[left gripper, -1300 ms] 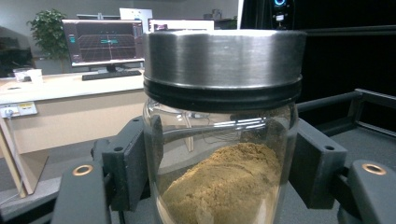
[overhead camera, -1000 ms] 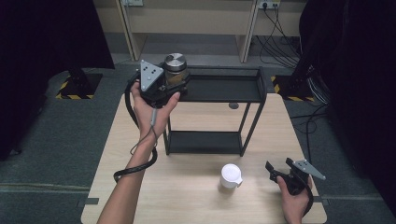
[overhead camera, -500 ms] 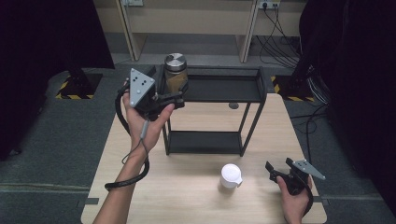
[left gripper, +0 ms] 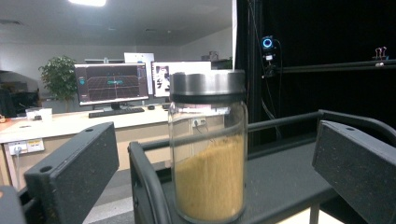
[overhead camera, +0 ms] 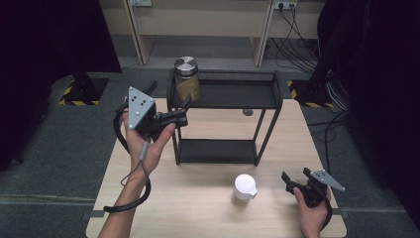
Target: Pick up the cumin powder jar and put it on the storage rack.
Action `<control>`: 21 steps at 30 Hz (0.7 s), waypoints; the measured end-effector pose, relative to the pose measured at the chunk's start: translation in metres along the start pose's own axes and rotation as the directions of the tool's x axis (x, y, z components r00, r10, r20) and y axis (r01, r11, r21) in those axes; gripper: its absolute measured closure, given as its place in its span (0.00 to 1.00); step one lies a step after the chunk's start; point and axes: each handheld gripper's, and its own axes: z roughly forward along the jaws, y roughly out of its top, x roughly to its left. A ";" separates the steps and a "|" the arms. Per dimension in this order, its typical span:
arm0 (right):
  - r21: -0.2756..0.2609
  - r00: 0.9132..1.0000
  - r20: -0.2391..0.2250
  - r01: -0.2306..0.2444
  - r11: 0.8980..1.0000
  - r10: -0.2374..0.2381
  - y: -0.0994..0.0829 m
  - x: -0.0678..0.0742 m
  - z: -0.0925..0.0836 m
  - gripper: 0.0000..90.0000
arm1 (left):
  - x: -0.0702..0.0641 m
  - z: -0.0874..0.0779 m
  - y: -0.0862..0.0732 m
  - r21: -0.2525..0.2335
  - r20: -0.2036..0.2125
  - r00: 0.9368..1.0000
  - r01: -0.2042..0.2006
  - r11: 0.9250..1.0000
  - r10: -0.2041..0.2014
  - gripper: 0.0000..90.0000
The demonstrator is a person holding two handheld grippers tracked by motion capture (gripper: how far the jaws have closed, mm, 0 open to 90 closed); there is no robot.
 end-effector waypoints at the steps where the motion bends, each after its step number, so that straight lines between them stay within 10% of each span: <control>1: 0.000 1.000 0.000 -0.001 1.000 0.001 0.000 0.000 0.000 0.06 | 0.000 -0.002 -0.002 0.002 0.001 1.000 -0.005 1.000 0.005 0.00; 21: 0.003 1.000 0.005 0.006 1.000 -0.006 0.000 0.002 0.000 0.06 | -0.003 -0.050 -0.045 0.004 0.013 1.000 -0.007 1.000 0.007 0.00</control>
